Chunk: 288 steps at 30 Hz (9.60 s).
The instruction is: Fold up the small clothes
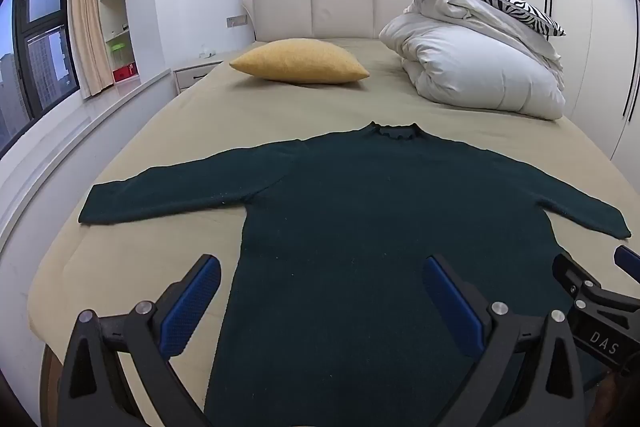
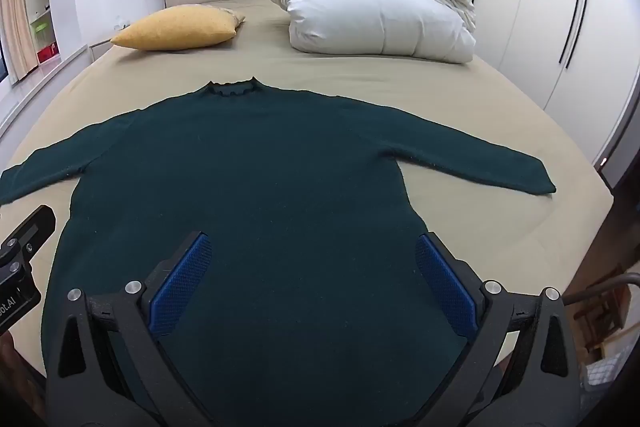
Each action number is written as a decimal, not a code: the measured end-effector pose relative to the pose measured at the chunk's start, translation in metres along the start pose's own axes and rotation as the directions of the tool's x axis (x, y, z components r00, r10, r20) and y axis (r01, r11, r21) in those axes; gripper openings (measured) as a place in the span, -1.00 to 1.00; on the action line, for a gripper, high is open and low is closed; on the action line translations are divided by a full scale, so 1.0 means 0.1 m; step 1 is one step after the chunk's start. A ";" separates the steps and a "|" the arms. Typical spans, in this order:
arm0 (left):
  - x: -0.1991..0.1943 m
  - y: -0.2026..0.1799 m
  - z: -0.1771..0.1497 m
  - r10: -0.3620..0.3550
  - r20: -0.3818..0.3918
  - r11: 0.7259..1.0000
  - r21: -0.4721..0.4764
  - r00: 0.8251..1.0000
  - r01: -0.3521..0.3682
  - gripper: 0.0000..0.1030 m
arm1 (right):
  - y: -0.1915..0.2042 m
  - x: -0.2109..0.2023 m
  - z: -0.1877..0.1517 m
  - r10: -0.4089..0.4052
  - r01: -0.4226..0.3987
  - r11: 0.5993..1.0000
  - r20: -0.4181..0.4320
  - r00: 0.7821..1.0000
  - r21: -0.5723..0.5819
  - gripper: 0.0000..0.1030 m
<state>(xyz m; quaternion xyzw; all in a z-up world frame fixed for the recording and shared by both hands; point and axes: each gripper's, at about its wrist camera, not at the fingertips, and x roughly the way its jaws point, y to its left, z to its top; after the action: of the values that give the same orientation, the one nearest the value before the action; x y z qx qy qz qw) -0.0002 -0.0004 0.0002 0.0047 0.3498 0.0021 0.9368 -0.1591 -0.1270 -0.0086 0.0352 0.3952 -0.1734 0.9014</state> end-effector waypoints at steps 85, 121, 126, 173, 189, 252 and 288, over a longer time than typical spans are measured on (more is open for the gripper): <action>0.05 -0.02 -0.06 0.004 -0.007 1.000 0.005 1.000 -0.004 1.00 | 0.11 0.07 -0.09 0.000 0.000 1.000 -0.021 1.000 -0.024 1.00; 0.87 -0.29 0.01 -0.171 -0.140 0.984 0.016 0.975 0.175 1.00 | -3.10 1.18 0.10 0.056 -0.026 0.764 -0.027 0.998 0.644 0.91; 1.12 -0.50 0.12 -0.127 -0.205 0.985 0.089 0.971 0.147 1.00 | -4.32 1.69 -0.17 0.080 -0.029 0.557 -0.019 0.997 0.830 0.53; 2.66 -0.81 0.73 -0.617 -0.340 0.782 -0.364 0.710 0.505 0.37 | -1.70 2.69 1.21 0.503 -0.488 0.834 0.010 0.864 0.255 0.50; 2.52 -0.82 1.03 -0.536 -0.267 0.843 -0.218 0.801 0.491 -0.84 | -3.19 3.08 1.32 0.312 -0.302 0.844 0.052 0.949 0.443 0.49; 2.88 -0.01 0.60 -0.459 -0.199 0.871 -0.291 0.866 0.396 -0.79 | -2.45 3.73 1.58 0.390 -0.336 0.904 -0.187 0.902 0.265 -0.90; 1.49 3.40 -0.19 -0.171 0.026 0.673 -0.727 0.985 0.136 0.19 | -1.23 1.33 1.70 0.429 -0.436 0.892 0.077 0.900 0.121 0.35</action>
<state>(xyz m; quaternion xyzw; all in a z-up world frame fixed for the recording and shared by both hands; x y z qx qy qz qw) 0.0999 0.3403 -0.1085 -0.3958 0.3400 0.0619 0.8508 0.0016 -0.3141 0.0201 0.1789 0.3431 0.0042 0.9221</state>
